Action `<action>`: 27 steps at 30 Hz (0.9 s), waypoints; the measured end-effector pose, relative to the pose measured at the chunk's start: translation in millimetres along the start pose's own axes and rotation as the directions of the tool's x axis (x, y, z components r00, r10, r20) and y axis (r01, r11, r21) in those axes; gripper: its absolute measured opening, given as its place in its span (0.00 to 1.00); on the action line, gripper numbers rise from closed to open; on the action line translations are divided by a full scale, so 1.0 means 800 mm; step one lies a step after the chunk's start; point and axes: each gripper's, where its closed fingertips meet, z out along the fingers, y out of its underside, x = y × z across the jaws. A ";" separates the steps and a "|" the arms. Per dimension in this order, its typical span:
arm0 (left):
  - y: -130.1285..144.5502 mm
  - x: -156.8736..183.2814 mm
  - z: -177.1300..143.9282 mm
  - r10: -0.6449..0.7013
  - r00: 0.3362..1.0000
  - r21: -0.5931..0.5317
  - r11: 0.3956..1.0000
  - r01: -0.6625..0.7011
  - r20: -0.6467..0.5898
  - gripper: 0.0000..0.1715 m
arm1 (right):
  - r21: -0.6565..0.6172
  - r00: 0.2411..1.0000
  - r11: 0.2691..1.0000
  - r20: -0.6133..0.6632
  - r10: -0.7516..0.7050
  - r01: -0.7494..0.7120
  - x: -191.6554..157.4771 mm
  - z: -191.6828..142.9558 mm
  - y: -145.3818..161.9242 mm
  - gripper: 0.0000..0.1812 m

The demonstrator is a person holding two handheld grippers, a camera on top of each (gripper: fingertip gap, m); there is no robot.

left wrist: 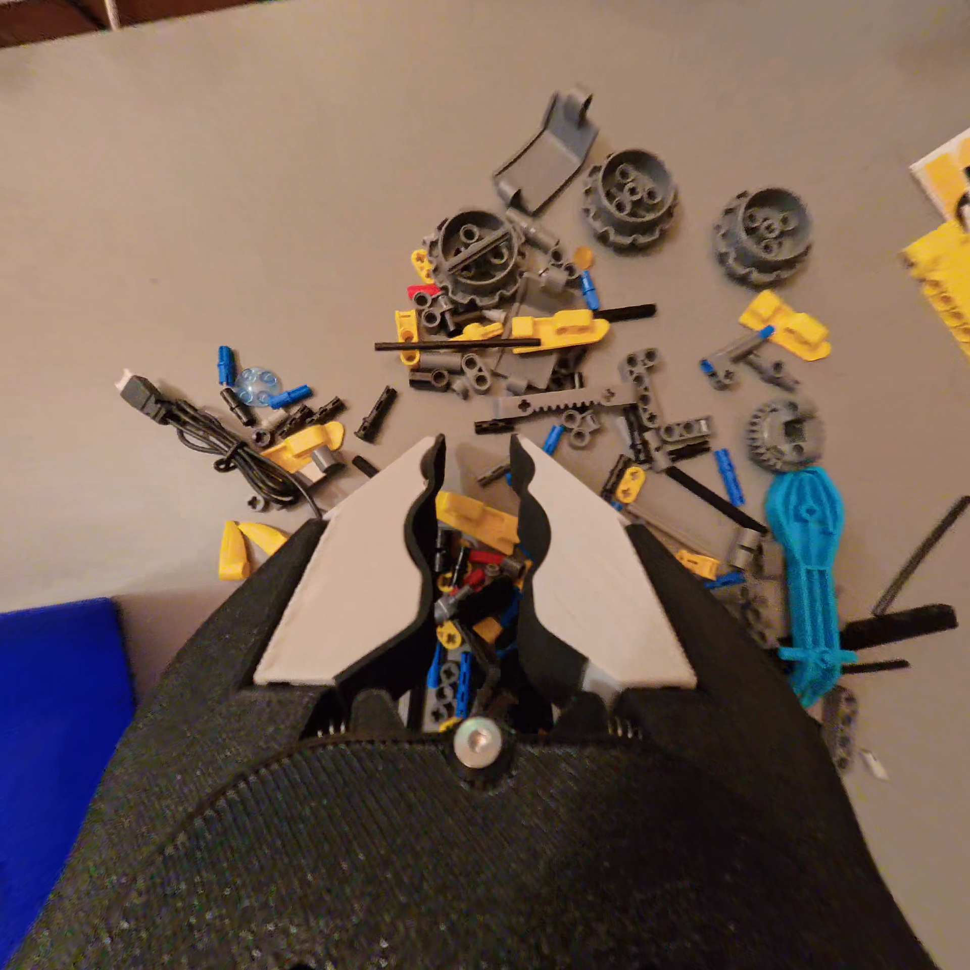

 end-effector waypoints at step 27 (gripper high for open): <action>0.032 0.287 -0.136 0.311 0.877 0.305 0.931 -0.203 -0.367 0.09 | 0.223 0.991 0.973 -0.100 0.091 -0.067 0.024 -0.052 -0.047 0.18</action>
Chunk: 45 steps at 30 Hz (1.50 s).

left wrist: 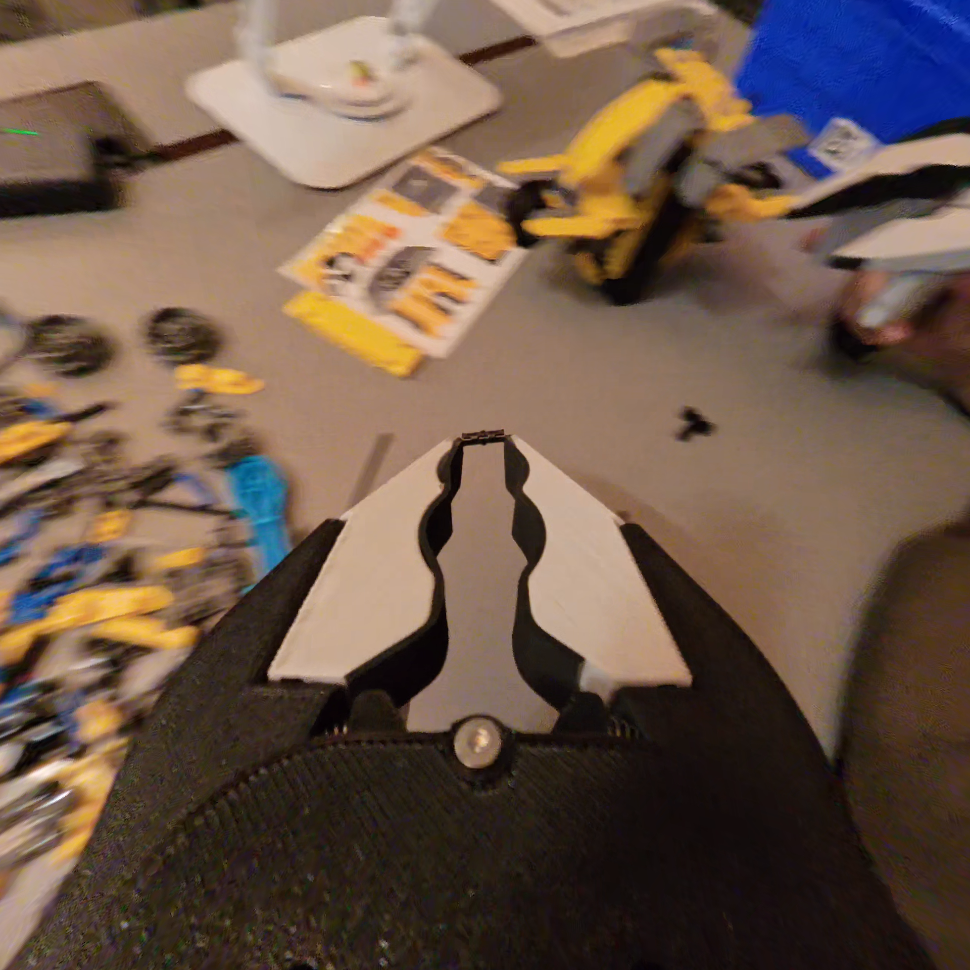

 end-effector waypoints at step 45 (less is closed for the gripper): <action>0.109 0.215 0.096 0.329 0.859 -0.230 0.869 -0.438 -0.391 0.10 | -0.413 0.996 0.908 0.073 -0.052 0.077 -0.081 -0.022 0.115 0.12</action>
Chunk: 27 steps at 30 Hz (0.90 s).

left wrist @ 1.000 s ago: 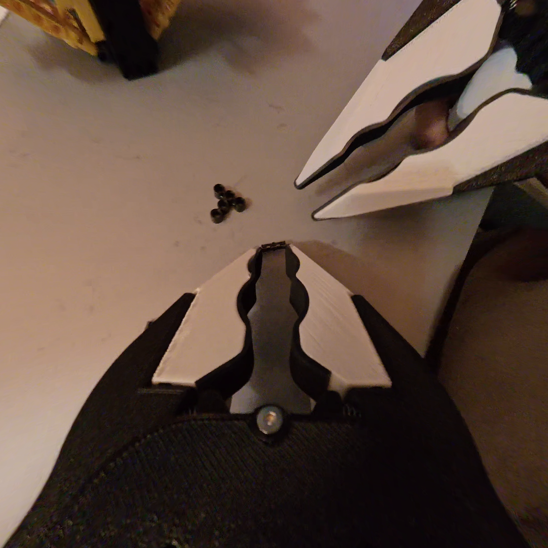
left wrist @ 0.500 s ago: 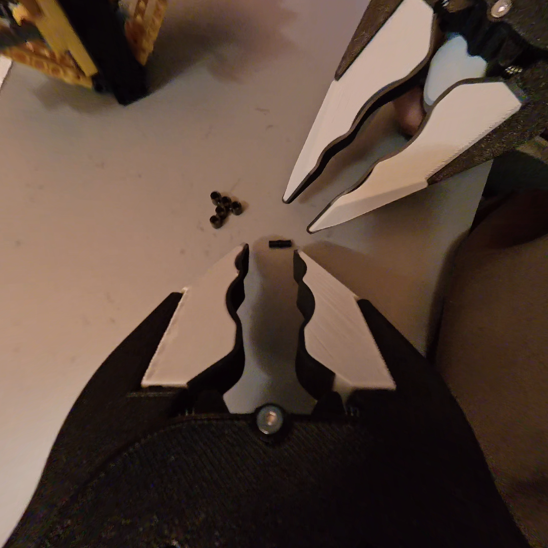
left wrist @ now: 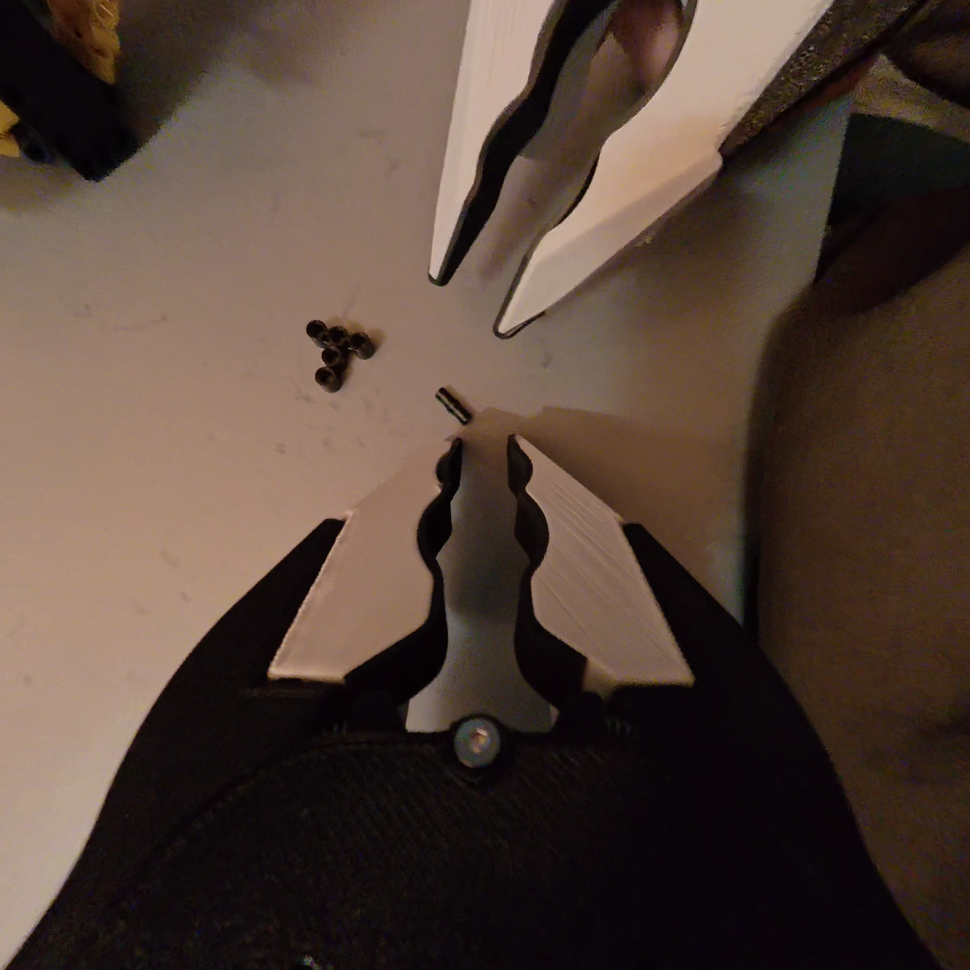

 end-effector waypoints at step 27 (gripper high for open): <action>-0.058 -0.003 -0.022 0.039 0.987 0.301 0.950 -0.086 0.157 0.01 | -0.002 0.744 0.823 0.428 0.513 -0.567 -0.007 -0.013 -0.021 0.08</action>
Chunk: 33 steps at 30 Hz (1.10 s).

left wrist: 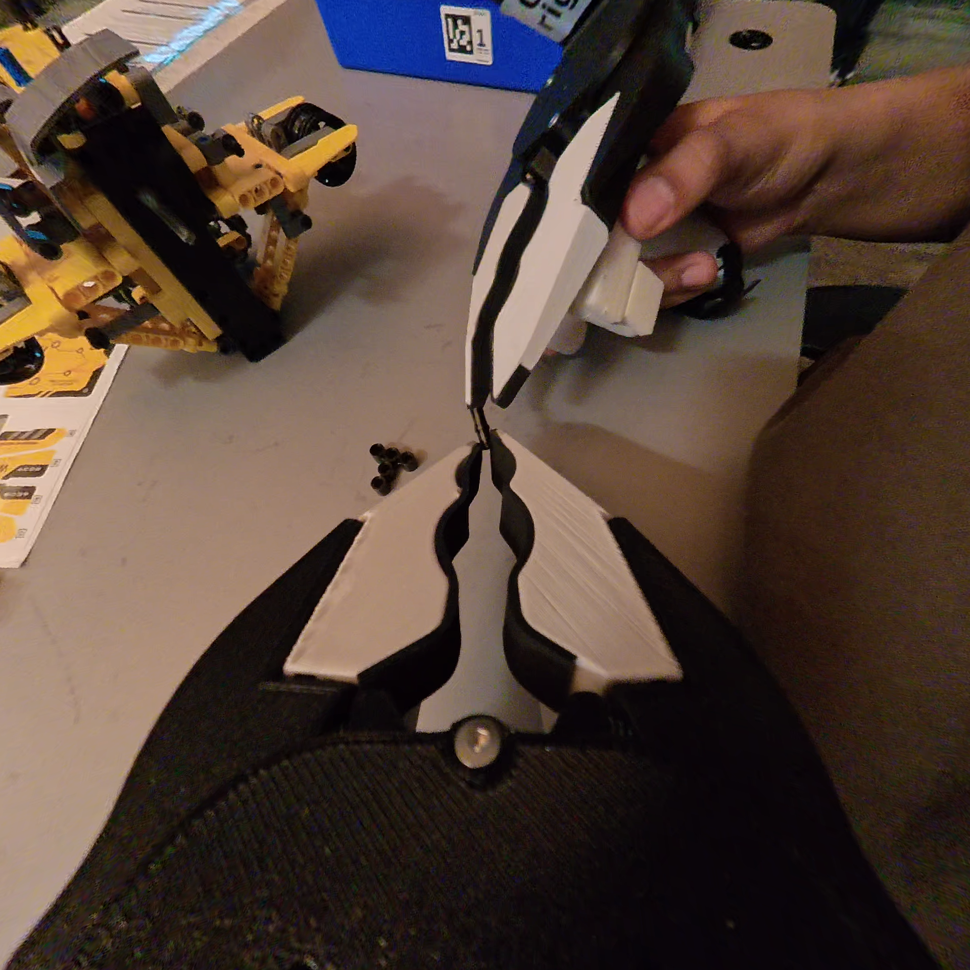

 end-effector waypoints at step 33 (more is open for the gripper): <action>0.035 -0.056 0.042 -0.039 0.999 -0.154 0.988 0.034 -0.026 0.14 | -0.207 0.847 0.916 -0.351 -0.398 0.345 0.055 -0.002 -0.019 0.02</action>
